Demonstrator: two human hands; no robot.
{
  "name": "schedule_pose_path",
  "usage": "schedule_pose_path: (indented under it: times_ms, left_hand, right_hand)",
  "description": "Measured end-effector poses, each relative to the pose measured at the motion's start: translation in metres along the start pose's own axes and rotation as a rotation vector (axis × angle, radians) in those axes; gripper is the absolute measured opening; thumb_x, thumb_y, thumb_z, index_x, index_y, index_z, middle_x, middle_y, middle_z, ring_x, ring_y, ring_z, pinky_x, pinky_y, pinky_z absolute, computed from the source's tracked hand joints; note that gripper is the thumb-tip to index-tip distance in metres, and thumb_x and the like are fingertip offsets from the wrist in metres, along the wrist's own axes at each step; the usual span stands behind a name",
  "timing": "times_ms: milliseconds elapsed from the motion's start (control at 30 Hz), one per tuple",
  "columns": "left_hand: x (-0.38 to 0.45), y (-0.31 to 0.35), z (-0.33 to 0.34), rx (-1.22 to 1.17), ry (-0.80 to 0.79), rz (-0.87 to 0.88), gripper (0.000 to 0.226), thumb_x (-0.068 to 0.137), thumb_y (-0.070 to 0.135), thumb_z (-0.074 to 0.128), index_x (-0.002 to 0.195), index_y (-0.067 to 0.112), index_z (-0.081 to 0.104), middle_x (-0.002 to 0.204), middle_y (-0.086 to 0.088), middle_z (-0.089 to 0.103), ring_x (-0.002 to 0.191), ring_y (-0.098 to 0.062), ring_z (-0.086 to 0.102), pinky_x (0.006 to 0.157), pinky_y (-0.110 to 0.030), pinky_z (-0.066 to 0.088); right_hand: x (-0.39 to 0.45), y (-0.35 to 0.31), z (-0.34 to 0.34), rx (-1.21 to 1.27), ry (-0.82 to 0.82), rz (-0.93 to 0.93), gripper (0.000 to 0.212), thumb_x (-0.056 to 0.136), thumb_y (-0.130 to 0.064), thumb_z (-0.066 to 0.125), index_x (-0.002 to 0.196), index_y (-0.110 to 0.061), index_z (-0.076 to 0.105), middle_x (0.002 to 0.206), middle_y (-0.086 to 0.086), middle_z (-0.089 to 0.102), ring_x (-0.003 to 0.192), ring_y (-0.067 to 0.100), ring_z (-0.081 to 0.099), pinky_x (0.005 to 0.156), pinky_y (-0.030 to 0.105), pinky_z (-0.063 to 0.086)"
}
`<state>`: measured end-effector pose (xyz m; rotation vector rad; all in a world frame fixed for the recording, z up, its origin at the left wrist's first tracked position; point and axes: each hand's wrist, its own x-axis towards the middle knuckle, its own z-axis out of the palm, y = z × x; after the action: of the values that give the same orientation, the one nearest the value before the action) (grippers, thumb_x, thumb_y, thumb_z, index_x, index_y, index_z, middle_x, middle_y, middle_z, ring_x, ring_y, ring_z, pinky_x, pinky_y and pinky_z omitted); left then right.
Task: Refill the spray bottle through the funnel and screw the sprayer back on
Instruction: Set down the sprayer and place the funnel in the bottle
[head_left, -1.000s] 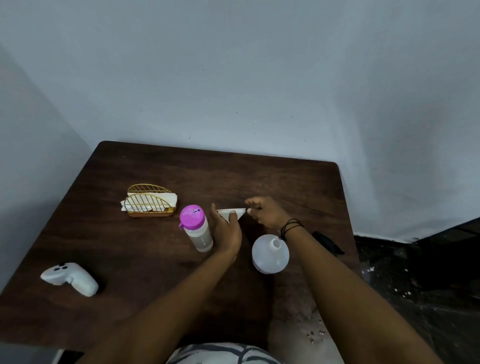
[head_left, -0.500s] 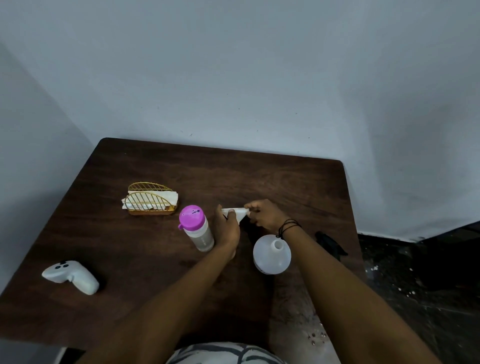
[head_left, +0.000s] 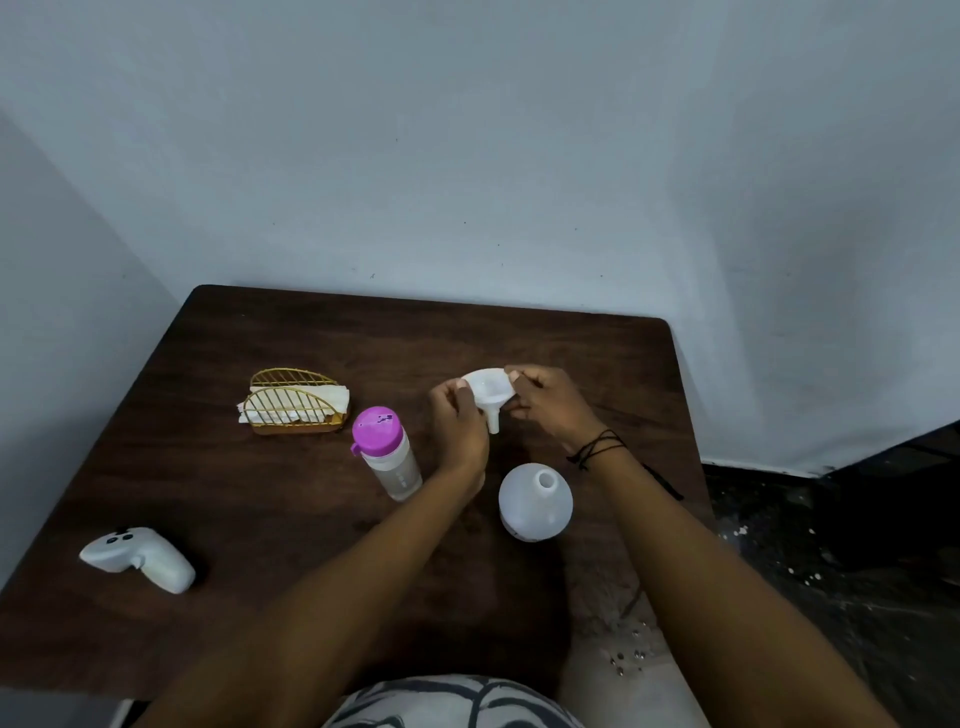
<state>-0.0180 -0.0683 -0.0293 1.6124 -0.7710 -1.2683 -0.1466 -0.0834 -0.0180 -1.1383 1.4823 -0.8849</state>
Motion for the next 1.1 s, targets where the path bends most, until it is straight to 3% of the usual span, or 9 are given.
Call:
schedule_pose_path:
  times_ms: [167, 267, 367, 500, 700, 1100]
  left_hand:
    - [-0.017, 0.022, 0.007, -0.084, -0.056, 0.064, 0.009, 0.103, 0.036, 0.045, 0.101, 0.029, 0.050, 0.112, 0.000, 0.063, 0.101, -0.014, 0.064, 0.084, -0.037, 0.060]
    - [-0.033, 0.032, 0.005, -0.106, -0.104, 0.117, 0.006, 0.100, 0.029, 0.051, 0.102, 0.024, 0.049, 0.111, -0.003, 0.062, 0.106, -0.022, 0.063, 0.089, -0.043, 0.057]
    - [-0.051, 0.037, 0.000, -0.120, -0.137, 0.175, 0.009, 0.098, 0.027, 0.055, 0.104, 0.025, 0.049, 0.104, 0.001, 0.062, 0.096, -0.017, 0.061, 0.080, -0.033, 0.052]
    - [-0.071, 0.032, -0.007, -0.120, -0.198, 0.216, 0.012, 0.098, 0.026, 0.056, 0.108, 0.028, 0.049, 0.103, 0.005, 0.061, 0.094, -0.010, 0.060, 0.078, -0.028, 0.051]
    - [-0.085, 0.019, -0.015, -0.062, -0.274, 0.246, 0.004, 0.099, 0.026, 0.053, 0.098, 0.030, 0.055, 0.097, 0.009, 0.063, 0.087, -0.004, 0.060, 0.069, -0.018, 0.048]
    - [-0.090, 0.009, -0.025, 0.023, -0.305, 0.231, 0.005, 0.099, 0.024, 0.054, 0.094, 0.025, 0.056, 0.092, 0.009, 0.062, 0.083, -0.004, 0.058, 0.073, -0.020, 0.049]
  right_hand:
    - [-0.031, -0.022, -0.017, 0.076, 0.174, -0.126, 0.039, 0.100, -0.023, 0.054, 0.136, -0.009, 0.054, 0.125, 0.003, 0.062, 0.100, 0.014, 0.067, 0.076, 0.029, 0.060]
    - [-0.061, -0.030, -0.023, 0.149, 0.265, -0.179, 0.031, 0.098, -0.022, 0.055, 0.127, -0.013, 0.062, 0.116, 0.000, 0.068, 0.099, 0.018, 0.069, 0.073, 0.030, 0.060]
    - [-0.091, -0.033, -0.025, 0.192, 0.308, -0.224, 0.023, 0.098, -0.018, 0.055, 0.116, -0.021, 0.069, 0.106, -0.005, 0.073, 0.093, 0.017, 0.071, 0.069, 0.029, 0.060]
    - [-0.119, -0.031, -0.026, 0.205, 0.377, -0.242, 0.027, 0.100, -0.015, 0.053, 0.123, -0.012, 0.066, 0.110, -0.004, 0.071, 0.093, 0.012, 0.070, 0.065, 0.024, 0.057]
    - [-0.143, -0.017, -0.024, 0.191, 0.436, -0.206, 0.028, 0.100, -0.013, 0.051, 0.123, -0.009, 0.066, 0.117, 0.005, 0.069, 0.102, 0.019, 0.068, 0.073, 0.035, 0.061]
    - [-0.145, 0.006, -0.012, 0.208, 0.457, -0.166, 0.027, 0.100, -0.012, 0.051, 0.121, -0.009, 0.068, 0.113, 0.003, 0.071, 0.103, 0.020, 0.068, 0.078, 0.045, 0.061]
